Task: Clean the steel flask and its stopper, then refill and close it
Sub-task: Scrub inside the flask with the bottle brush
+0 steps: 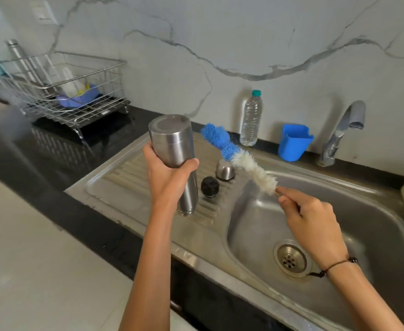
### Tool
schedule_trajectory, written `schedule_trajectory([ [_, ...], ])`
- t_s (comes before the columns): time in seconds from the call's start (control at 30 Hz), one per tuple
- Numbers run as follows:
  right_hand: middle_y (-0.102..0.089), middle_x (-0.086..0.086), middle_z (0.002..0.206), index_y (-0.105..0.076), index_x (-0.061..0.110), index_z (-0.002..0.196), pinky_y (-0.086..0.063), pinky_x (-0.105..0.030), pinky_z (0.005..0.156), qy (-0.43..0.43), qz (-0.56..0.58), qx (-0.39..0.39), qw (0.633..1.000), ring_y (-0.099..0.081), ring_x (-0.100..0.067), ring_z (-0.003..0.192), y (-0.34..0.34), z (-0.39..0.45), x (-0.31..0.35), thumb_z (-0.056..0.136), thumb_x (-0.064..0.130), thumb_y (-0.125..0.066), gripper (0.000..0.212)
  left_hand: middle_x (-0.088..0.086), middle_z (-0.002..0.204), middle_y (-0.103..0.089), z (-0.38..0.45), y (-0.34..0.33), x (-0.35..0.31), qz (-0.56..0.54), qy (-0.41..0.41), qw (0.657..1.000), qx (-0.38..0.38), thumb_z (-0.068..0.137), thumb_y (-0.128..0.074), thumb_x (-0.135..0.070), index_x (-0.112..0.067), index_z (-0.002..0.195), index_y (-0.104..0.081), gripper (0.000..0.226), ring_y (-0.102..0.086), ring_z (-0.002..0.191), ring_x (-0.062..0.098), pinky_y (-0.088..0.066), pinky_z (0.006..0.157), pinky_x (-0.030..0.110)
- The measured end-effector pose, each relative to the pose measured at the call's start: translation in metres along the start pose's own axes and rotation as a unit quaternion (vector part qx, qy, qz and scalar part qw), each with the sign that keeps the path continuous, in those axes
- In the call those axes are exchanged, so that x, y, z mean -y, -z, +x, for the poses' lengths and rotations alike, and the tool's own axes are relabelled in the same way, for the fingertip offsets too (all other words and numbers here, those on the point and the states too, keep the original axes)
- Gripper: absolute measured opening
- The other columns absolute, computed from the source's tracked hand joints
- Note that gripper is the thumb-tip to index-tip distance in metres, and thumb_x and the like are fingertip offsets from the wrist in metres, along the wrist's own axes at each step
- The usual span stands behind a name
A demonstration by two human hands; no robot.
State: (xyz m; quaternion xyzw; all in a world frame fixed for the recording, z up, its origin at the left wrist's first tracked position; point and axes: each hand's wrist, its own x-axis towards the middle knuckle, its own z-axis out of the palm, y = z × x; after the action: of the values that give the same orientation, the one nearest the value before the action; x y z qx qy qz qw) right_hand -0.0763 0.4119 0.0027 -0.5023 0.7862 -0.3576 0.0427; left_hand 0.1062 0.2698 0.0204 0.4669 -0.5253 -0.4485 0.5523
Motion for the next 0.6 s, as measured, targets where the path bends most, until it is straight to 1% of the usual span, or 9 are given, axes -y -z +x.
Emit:
schedule_trajectory([
  [0.13, -0.071, -0.008, 0.103, -0.064, 0.028, 0.117, -0.052, -0.049, 0.080, 0.006, 0.007, 0.028, 1.000, -0.063, -0.034, 0.096, -0.008, -0.003, 0.000, 0.093, 0.023, -0.050, 0.029, -0.011, 0.107, -0.054, -0.007, 0.013, 0.013, 0.033, 0.014, 0.999, -0.016, 0.068, -0.080, -0.008, -0.029, 0.128, -0.033, 0.079, -0.057, 0.092, 0.004, -0.042, 0.069, 0.019],
  [0.23, -0.071, -0.006, 0.103, -0.064, 0.029, 0.118, -0.052, -0.048, 0.080, 0.009, 0.011, 0.043, 0.999, -0.063, -0.033, 0.098, -0.009, -0.004, 0.002, 0.093, 0.024, -0.049, 0.029, -0.014, 0.106, -0.051, -0.012, 0.017, 0.020, 0.047, 0.025, 0.998, -0.026, 0.069, -0.080, -0.009, -0.026, 0.132, -0.032, 0.081, -0.054, 0.091, 0.001, -0.038, 0.067, 0.015],
  [0.33, -0.071, -0.005, 0.099, -0.064, 0.028, 0.118, -0.053, -0.047, 0.078, 0.010, 0.014, 0.049, 0.999, -0.064, -0.031, 0.093, -0.011, -0.003, 0.005, 0.094, 0.023, -0.049, 0.028, -0.015, 0.107, -0.049, -0.015, 0.019, 0.026, 0.053, 0.037, 0.998, -0.027, 0.069, -0.080, -0.009, -0.026, 0.135, -0.030, 0.085, -0.052, 0.092, 0.000, -0.038, 0.068, 0.015],
  [0.43, -0.071, -0.004, 0.092, -0.064, 0.027, 0.118, -0.053, -0.045, 0.075, 0.010, 0.017, 0.051, 0.998, -0.064, -0.029, 0.085, -0.012, -0.005, 0.007, 0.093, 0.024, -0.049, 0.029, -0.011, 0.110, -0.051, -0.015, 0.021, 0.030, 0.051, 0.046, 0.997, -0.030, 0.069, -0.081, -0.009, -0.026, 0.135, -0.030, 0.085, -0.053, 0.093, 0.001, -0.038, 0.068, 0.015],
  [0.5, -0.071, -0.004, 0.089, -0.064, 0.027, 0.117, -0.053, -0.045, 0.074, 0.011, 0.016, 0.053, 0.998, -0.064, -0.028, 0.083, -0.012, -0.006, 0.007, 0.094, 0.024, -0.049, 0.028, -0.009, 0.112, -0.052, -0.015, 0.022, 0.033, 0.047, 0.050, 0.997, -0.031, 0.069, -0.081, -0.009, -0.026, 0.133, -0.031, 0.083, -0.054, 0.094, 0.003, -0.039, 0.068, 0.016],
  [0.6, -0.068, -0.001, 0.078, -0.064, 0.028, 0.118, -0.053, -0.043, 0.072, 0.003, 0.020, 0.058, 0.998, -0.062, -0.025, 0.076, -0.012, -0.008, 0.007, 0.093, 0.024, -0.049, 0.028, -0.006, 0.115, -0.053, -0.016, 0.021, 0.037, 0.048, 0.050, 0.997, -0.026, 0.068, -0.081, -0.009, -0.026, 0.133, -0.031, 0.083, -0.055, 0.096, 0.005, -0.041, 0.069, 0.017],
])
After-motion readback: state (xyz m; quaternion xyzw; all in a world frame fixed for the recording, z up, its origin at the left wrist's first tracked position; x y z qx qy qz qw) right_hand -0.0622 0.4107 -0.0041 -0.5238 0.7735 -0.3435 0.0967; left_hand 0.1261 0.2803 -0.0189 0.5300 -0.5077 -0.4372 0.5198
